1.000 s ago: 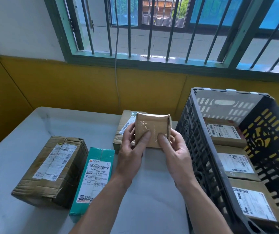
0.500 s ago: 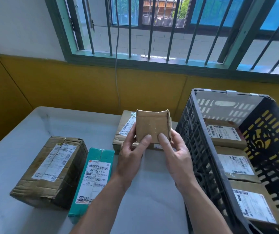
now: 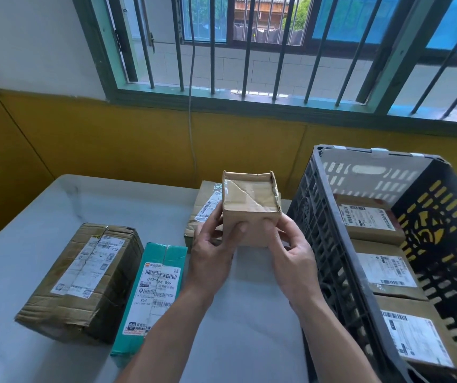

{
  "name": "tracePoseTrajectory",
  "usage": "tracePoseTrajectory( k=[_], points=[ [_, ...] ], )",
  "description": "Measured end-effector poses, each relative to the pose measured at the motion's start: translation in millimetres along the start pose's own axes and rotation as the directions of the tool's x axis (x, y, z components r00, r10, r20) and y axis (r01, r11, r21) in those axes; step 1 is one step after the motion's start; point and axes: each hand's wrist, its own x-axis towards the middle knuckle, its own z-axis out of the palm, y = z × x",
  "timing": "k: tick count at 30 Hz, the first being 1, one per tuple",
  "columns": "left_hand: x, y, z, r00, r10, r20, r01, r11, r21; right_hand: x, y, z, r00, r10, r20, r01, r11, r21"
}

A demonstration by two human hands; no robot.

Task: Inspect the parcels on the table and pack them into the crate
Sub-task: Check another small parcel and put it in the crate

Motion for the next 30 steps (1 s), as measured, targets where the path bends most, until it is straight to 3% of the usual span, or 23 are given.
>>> tracePoseTrajectory(
  k=[19,25,30],
  points=[
    [-6.0,6.2,-3.0,1.000,-0.006,-0.024,0.006,1.000,0.014,6.7,6.8,2.8,0.995,-0.001,-0.098,0.017,0.988,0.157],
    [-5.7,7.4,-2.9,0.999,-0.009,-0.039,0.007,0.998,-0.063,5.3,5.1,5.7,0.999,-0.022,-0.024,0.026,0.979,0.202],
    [-7.2,4.2,-2.1,0.994,-0.045,-0.098,0.034,0.994,-0.108,6.2,3.9,7.0,0.998,-0.037,-0.060,0.049,0.976,0.213]
  ],
)
